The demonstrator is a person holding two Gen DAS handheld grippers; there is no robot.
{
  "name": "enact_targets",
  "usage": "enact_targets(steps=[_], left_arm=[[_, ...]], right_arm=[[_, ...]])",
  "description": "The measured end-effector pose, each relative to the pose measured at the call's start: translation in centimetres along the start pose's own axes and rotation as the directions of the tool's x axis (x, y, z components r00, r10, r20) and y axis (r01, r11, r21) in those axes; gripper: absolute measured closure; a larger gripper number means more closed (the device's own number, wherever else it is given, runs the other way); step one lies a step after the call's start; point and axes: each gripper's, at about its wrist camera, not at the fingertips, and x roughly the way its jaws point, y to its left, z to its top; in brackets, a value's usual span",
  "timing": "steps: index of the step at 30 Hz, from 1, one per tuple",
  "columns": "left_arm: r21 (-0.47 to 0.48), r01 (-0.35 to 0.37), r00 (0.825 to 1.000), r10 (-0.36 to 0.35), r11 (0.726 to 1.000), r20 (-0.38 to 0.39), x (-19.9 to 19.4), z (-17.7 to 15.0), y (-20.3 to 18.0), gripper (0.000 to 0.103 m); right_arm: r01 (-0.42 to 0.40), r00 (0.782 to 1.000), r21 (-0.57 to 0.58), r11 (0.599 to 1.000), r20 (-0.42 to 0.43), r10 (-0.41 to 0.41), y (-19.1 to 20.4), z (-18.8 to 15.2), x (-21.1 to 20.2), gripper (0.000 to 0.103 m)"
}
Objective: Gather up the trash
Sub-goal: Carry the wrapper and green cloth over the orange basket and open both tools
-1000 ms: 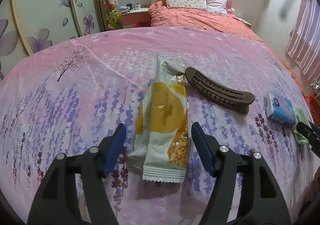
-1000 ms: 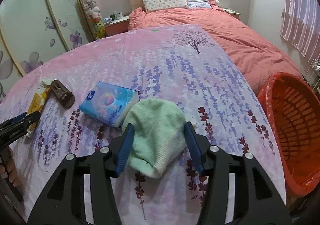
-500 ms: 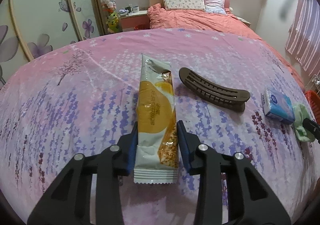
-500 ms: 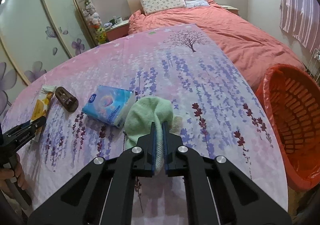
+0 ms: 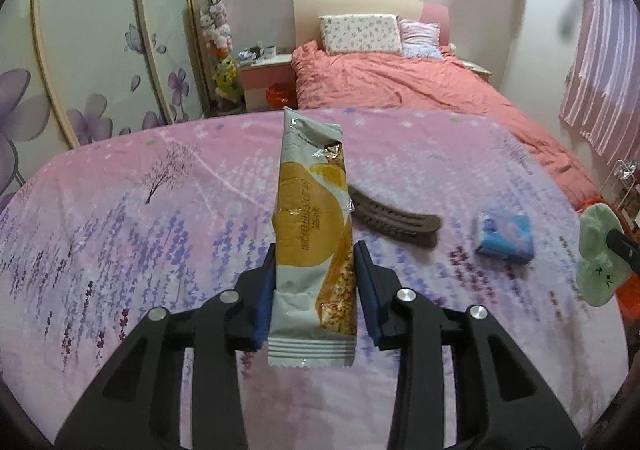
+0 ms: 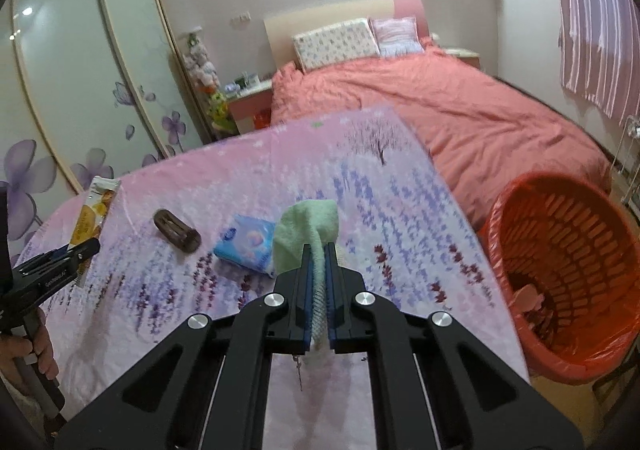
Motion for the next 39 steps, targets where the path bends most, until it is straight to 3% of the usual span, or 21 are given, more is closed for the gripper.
enact_targets(steps=[9,20,27,39], left_arm=[[0.066,0.086,0.994,-0.091,0.994,0.063,-4.2,0.9,-5.3,0.066],[0.166,0.226,0.966,-0.243,0.960,0.090,-7.6,1.5,-14.0,0.066],[0.228,0.330,0.934,-0.352,0.916,0.066,-8.2,1.4,-21.0,0.066],[0.334,0.495,0.857,-0.514,0.802,-0.034,-6.6,0.0,-34.4,0.066]], right_arm=[[0.047,0.985,-0.035,0.998,0.166,-0.040,-0.9,1.0,-5.4,0.098],[0.117,0.957,0.049,0.992,0.260,-0.126,-5.7,2.1,-9.4,0.098],[0.175,0.941,0.108,0.979,0.275,-0.199,-9.8,2.0,-10.2,0.098],[0.196,0.928,0.221,0.956,0.273,-0.253,-16.6,2.0,-9.0,0.098]])
